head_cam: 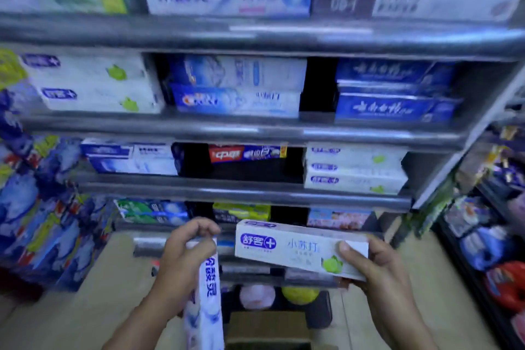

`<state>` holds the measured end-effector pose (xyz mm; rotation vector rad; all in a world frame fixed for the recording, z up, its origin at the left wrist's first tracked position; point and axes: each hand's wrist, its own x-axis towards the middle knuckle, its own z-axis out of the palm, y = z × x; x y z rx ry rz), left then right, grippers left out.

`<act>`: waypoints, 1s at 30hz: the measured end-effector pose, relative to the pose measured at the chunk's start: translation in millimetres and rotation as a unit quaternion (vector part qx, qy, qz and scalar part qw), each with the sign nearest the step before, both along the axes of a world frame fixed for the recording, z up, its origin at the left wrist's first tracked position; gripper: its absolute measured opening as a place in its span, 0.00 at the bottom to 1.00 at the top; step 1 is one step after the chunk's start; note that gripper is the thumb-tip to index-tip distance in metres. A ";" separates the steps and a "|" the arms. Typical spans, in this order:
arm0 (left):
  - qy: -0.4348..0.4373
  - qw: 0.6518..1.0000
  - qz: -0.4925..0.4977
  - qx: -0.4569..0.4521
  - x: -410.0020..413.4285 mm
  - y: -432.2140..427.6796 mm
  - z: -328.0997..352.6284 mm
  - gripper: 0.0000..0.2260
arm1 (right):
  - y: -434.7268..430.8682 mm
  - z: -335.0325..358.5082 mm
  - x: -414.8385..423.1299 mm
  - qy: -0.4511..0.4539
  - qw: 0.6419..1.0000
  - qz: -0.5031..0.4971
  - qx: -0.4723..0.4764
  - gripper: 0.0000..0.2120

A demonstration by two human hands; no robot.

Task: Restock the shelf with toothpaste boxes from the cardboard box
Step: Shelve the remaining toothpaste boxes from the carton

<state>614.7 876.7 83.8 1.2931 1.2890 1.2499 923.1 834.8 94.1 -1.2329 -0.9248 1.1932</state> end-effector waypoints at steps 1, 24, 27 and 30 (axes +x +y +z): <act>0.005 1.000 -0.005 0.011 3.9 1.0 19.0 0.11 | 0.3 16.3 0.4 -0.002 1.000 0.005 0.013 0.17; 0.033 0.997 -0.062 -0.027 146.5 46.8 84.7 0.09 | 58.1 36.6 98.4 -0.147 0.971 -0.182 0.056 0.27; 0.026 0.998 -0.040 -0.042 160.4 66.9 83.6 0.07 | 75.7 48.5 108.8 -0.125 0.978 -0.155 0.062 0.22; 0.026 0.998 -0.020 -0.050 170.7 80.0 83.0 0.11 | 93.0 54.1 115.5 -0.124 0.982 -0.127 0.058 0.22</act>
